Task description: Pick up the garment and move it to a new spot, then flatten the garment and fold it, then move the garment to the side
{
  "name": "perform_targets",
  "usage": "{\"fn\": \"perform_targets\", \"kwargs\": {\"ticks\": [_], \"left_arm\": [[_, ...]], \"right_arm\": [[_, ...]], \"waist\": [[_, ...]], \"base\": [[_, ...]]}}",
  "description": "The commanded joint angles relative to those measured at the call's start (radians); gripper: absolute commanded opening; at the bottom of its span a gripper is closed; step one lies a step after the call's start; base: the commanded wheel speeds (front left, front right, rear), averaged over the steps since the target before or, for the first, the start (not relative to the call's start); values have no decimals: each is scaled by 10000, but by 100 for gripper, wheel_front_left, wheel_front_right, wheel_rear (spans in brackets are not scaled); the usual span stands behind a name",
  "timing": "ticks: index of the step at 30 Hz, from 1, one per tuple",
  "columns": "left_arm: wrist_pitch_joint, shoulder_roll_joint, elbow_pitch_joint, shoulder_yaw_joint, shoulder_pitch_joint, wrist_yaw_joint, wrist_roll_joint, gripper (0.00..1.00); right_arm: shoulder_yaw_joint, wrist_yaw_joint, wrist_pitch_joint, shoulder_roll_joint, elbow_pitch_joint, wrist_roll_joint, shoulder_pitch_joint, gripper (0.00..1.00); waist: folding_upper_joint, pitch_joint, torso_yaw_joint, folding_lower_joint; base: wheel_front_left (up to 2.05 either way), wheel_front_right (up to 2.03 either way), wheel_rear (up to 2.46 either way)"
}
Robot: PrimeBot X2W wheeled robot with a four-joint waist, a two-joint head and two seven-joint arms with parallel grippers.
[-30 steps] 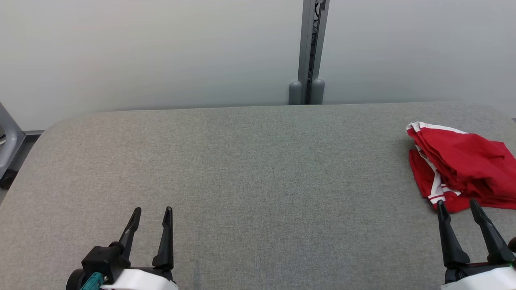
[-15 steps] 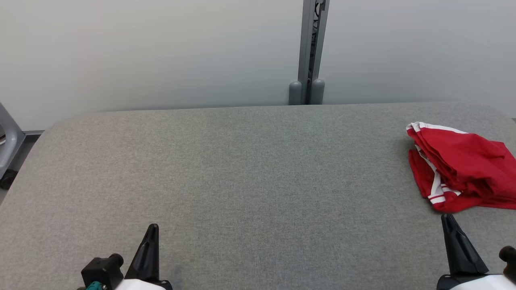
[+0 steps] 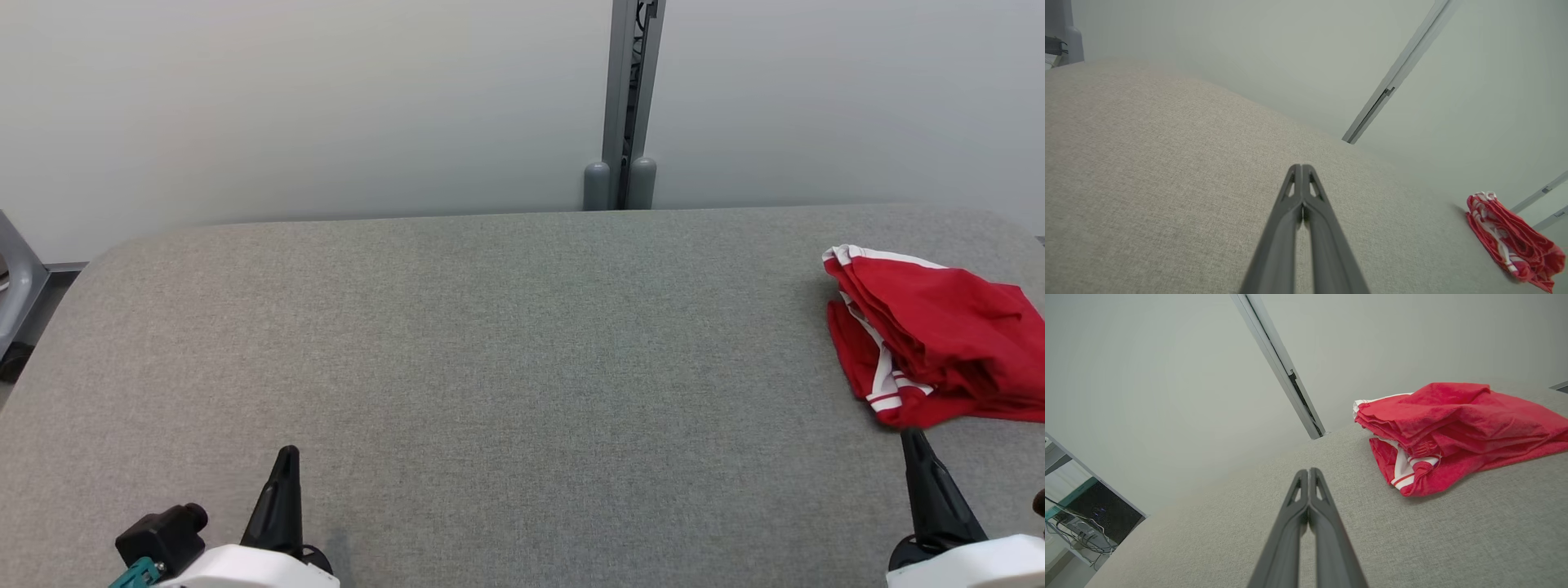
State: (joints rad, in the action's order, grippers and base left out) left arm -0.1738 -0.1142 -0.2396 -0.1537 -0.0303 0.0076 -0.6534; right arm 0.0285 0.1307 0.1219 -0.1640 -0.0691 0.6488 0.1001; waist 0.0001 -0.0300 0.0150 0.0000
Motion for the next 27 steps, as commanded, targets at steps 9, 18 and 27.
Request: {"fn": "perform_targets", "kwargs": {"ticks": [9, 18, 27], "left_arm": [[429, 43, 119, 477, 527, -263, -1488, 0], [728, 116, 102, 750, 644, -398, -2472, 0], [1069, 188, 82, 1060, 789, -557, -3589, 0]], "right_arm": [[-226, 0, -330, 46, -144, 1551, -548, 0], [-341, 1, -546, 146, -331, 2567, -741, 0], [-468, 1, -804, 268, -551, 3714, -967, 0]], "waist": [[-1, 30, -14, 0], [-1, 55, -25, 0], [-1, 85, -39, 0]], "base": [[0, 0, 0], [0, 0, 0], [0, 0, 0]]}}
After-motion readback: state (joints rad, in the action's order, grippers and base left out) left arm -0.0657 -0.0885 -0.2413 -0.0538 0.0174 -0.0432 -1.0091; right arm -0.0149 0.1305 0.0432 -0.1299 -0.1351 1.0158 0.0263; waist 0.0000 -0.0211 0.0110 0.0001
